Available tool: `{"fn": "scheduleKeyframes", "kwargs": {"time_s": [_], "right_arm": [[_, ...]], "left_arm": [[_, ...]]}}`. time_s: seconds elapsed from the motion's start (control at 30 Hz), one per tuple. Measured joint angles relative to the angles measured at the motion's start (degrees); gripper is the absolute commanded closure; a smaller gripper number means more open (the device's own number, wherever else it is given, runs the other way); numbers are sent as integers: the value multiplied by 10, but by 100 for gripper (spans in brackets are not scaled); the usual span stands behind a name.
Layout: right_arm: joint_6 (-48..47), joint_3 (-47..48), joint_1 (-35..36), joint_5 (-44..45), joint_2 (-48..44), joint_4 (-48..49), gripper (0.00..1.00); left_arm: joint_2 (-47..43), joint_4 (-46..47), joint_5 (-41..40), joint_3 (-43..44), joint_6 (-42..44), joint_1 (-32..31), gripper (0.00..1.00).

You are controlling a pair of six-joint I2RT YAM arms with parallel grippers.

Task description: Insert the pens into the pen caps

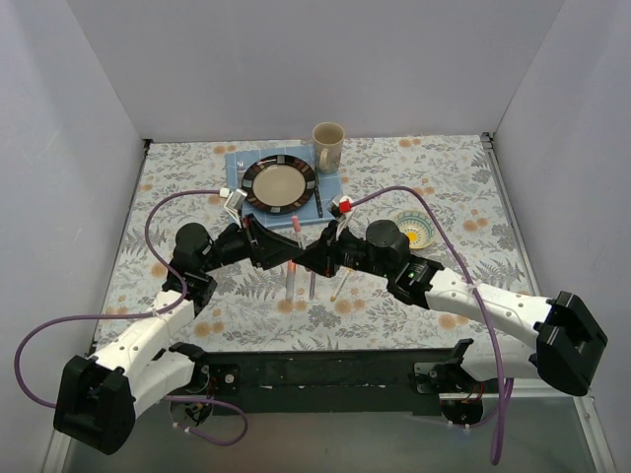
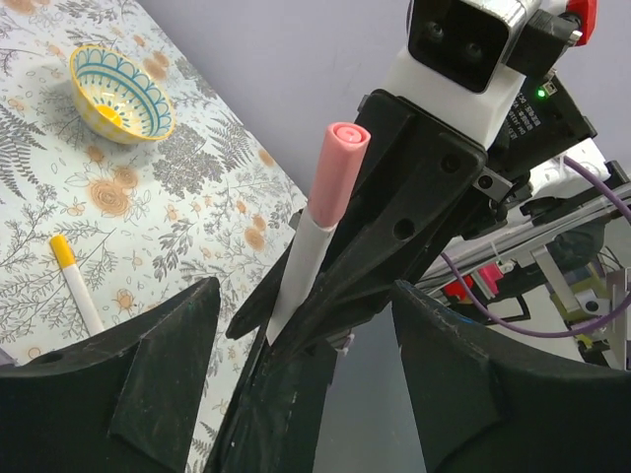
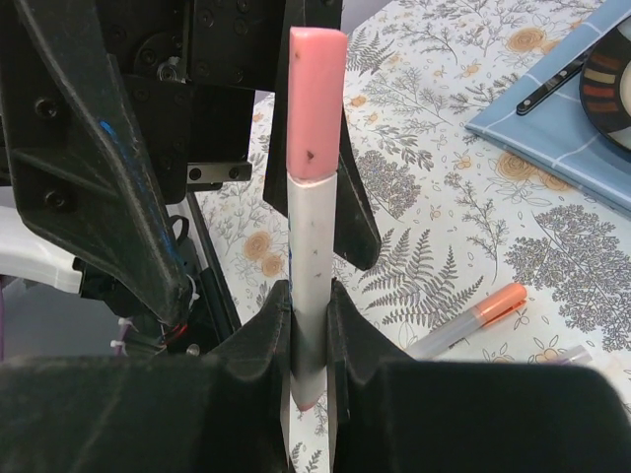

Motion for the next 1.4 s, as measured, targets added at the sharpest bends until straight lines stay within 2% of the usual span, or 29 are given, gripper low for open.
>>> {"fn": "scheduleKeyframes", "kwargs": {"time_s": [0.17,0.37,0.73,0.9,1.23,1.37,1.4], "right_arm": [[-5,0,0,-12,-13,-1,99],[-3,-19,0,-50,-62,3,99],[2,-39,0,-83,-89,2,99],[2,-41,0,-89,-93,2,99],[11,-41,0,-101,-85,2,99],[13,-42,0,-102,-83,2,99],[13,-42,0,-102,-83,2,99]], "left_arm": [[-9,-7,-1,6,-4,0,27],[25,-71,10,102,38,0,29],[33,3,65,115,24,0,28],[34,15,75,115,20,0,30],[50,15,78,135,23,0,44],[51,11,80,139,28,0,56],[52,11,83,139,30,0,64]]}}
